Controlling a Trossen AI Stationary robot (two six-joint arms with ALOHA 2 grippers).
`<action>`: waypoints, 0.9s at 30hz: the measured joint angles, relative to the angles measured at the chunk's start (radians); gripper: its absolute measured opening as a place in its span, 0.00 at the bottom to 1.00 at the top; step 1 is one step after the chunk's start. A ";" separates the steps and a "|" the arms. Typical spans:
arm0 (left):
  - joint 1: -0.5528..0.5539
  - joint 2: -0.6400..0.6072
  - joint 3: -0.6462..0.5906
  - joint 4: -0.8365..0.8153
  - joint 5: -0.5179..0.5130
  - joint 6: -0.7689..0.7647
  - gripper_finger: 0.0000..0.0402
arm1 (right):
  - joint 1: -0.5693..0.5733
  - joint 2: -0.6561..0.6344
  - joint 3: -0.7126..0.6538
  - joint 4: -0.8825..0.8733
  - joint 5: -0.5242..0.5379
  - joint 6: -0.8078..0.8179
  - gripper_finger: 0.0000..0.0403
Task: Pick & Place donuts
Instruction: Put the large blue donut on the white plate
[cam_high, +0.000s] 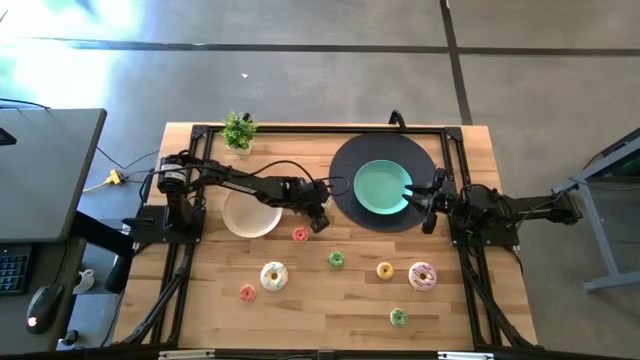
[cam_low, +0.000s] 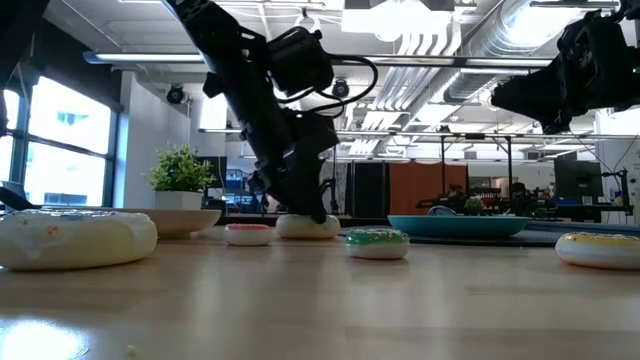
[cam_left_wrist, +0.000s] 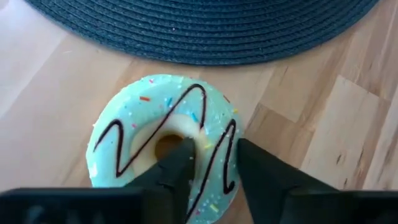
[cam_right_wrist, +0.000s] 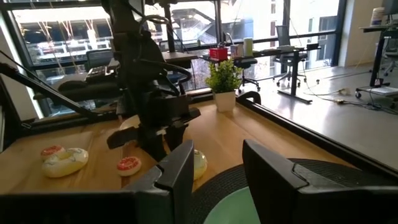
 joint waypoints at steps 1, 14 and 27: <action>0.000 0.000 0.000 -0.002 -0.018 0.000 0.20 | 0.000 0.000 0.000 0.001 0.000 0.000 0.33; -0.001 -0.249 0.093 -0.350 -0.035 0.071 0.02 | 0.000 0.001 -0.001 0.016 0.000 -0.003 0.33; -0.002 -0.497 -0.130 -0.608 -0.166 -0.204 0.01 | 0.000 0.024 -0.002 0.014 -0.006 0.030 0.33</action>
